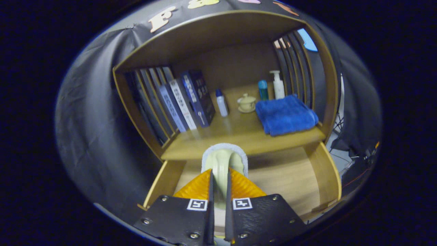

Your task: Pull open the drawer, take out the items inside it, and place them on the countertop above the cabinet.

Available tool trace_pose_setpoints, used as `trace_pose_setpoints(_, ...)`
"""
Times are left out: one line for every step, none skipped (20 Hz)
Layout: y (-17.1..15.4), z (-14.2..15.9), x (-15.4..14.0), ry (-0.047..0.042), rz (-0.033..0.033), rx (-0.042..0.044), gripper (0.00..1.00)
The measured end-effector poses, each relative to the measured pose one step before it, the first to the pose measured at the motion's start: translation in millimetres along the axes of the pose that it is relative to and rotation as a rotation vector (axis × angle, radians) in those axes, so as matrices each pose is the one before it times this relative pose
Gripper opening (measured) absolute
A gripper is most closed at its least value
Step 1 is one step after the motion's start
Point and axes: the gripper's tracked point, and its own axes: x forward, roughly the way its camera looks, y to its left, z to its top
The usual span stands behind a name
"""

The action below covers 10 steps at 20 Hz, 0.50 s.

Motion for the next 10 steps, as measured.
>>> trace_pose_setpoints(-1.77, 13.32, 2.60, -0.01750, -0.00631, 0.01132, 0.13)
trace_pose_setpoints(0.02, 13.67, 2.23, -0.01628, 0.00006, 0.00507, 0.13)
trace_pose_setpoints(-1.13, 10.14, 4.63, -0.01448, -0.00279, -0.00009, 0.13)
trace_pose_setpoints(-4.08, 6.75, 5.95, -0.00784, -0.00957, 0.00006, 0.13)
trace_pose_setpoints(-2.72, 7.20, 7.38, -0.00892, -0.00959, 0.00519, 0.13)
trace_pose_setpoints(-3.25, 3.82, 10.25, -0.00604, -0.00971, 0.00812, 0.13)
trace_pose_setpoints(-3.19, 2.56, 9.65, -0.00540, -0.01336, 0.00244, 0.13)
trace_pose_setpoints(-2.36, -0.62, 11.28, -0.00570, -0.01014, -0.00845, 0.13)
trace_pose_setpoints(-1.18, -2.25, 11.21, 0.00065, -0.00615, -0.01227, 0.13)
trace_pose_setpoints(2.16, -3.93, 10.69, 0.00309, 0.00471, -0.01207, 0.13)
